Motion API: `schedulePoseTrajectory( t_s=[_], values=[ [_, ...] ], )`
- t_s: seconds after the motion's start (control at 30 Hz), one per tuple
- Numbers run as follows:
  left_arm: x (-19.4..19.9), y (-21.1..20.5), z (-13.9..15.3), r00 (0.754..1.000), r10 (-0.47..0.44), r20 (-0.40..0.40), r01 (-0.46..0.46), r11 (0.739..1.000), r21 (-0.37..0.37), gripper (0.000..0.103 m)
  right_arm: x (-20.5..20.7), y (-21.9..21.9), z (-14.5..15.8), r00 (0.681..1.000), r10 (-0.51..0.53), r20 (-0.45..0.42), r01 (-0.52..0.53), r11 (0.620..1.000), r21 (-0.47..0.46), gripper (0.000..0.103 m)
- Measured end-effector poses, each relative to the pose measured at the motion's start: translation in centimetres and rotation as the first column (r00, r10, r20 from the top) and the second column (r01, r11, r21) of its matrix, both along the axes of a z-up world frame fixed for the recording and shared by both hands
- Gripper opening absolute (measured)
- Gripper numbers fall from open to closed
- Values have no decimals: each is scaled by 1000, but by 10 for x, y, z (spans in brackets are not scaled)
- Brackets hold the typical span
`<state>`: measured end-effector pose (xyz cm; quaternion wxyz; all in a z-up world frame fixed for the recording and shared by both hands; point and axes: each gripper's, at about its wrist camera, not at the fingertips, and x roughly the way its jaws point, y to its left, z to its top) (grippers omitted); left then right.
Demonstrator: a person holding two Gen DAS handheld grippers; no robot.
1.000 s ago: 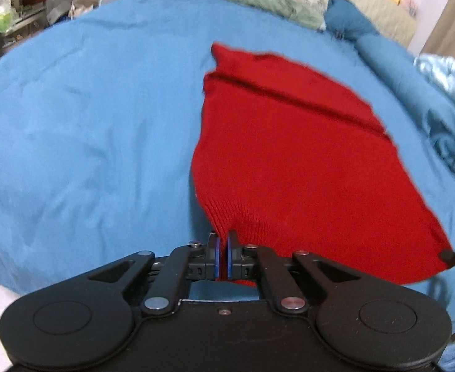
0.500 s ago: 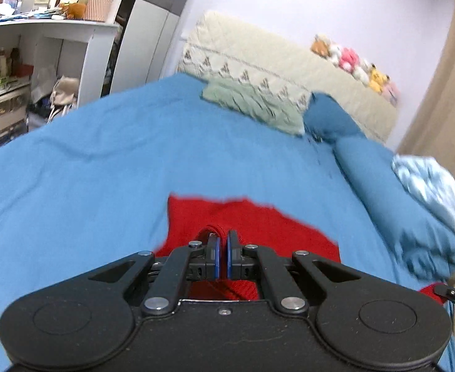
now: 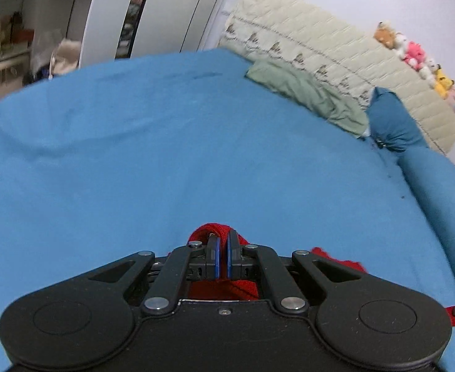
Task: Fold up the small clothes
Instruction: 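Grasp the sweater hem with both tools and lift it toward the collar, then lay the hem over the collar and open both tools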
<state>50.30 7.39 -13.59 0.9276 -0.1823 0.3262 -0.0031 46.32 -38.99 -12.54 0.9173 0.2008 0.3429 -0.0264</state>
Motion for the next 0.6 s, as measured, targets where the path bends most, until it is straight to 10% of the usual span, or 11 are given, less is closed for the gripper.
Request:
schedulePoseTrajectory(
  t_s=[0.27,0.33,0.4,0.6],
  values=[
    [26,-2,-18,1000,28,-4,-28,1000,0,8,42,-8,-45,998,-51,24,50,998,34,23],
    [23,-4,-12,999,32,16,-33,999,18,27,37,-6,-45,998,-50,49,50,999,6,57],
    [6,-9,1,997,33,71,-40,995,95,70,22,-1,-39,995,-62,84,66,997,-43,88],
    [-73,-22,19,983,-118,140,91,979,183,71,-43,40,-22,979,127,161,-104,984,-144,92]
  ],
)
